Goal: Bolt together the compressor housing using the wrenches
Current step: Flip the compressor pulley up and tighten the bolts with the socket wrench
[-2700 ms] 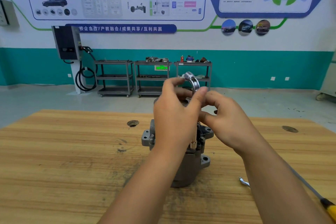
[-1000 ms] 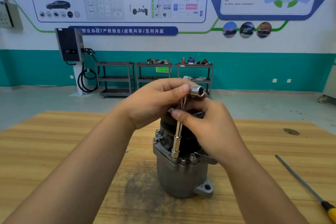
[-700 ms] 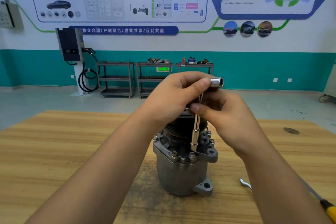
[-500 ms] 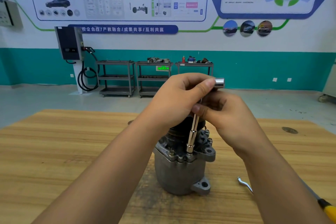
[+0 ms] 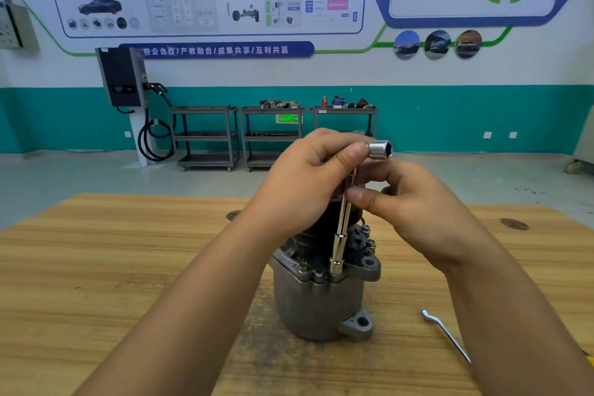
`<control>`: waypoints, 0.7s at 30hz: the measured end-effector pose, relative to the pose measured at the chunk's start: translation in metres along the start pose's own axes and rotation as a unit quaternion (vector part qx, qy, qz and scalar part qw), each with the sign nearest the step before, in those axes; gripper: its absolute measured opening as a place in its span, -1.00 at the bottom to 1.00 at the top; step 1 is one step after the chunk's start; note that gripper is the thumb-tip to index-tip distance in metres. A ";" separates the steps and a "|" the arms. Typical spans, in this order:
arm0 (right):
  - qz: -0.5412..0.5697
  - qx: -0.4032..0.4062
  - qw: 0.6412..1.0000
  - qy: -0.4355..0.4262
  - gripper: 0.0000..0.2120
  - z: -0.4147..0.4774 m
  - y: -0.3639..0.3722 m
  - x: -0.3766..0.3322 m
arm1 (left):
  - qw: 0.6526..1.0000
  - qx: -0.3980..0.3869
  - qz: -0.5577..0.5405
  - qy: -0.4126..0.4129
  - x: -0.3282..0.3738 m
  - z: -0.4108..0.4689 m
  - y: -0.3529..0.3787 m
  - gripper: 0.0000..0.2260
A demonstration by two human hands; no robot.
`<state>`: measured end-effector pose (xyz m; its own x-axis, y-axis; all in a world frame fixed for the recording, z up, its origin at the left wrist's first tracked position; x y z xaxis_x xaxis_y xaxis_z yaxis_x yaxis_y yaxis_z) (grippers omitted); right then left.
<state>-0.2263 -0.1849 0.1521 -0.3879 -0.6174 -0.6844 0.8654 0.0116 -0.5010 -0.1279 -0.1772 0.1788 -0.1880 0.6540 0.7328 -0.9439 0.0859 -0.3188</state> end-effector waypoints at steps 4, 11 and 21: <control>-0.047 0.038 0.998 -0.005 -0.91 0.001 -0.005 0.001 | 0.999 -0.010 0.008 0.034 0.005 -0.006 -0.005 -0.78; -0.080 0.087 0.993 -0.017 -0.78 0.000 0.004 -0.010 | 0.983 0.153 -0.080 0.064 0.000 -0.020 -0.021 -0.89; 0.004 -0.038 0.999 0.000 -0.85 0.002 0.016 -0.002 | 0.960 0.173 -0.214 -0.050 -0.021 -0.013 -0.020 -0.92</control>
<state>-0.2115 -0.1851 0.1463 -0.3808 -0.6169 -0.6888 0.8420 0.0765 -0.5340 -0.1014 -0.1830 0.1623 0.2293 0.5378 0.8113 -0.9708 0.0658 0.2307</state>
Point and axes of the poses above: each hand's wrist, its own z-axis towards the middle knuckle, its own y-axis out of the palm, x = y × z, the point moved 8 cm from there along z, towards the middle knuckle, and after that the axes turned 6 degrees about -z, right-handed, at the moved point
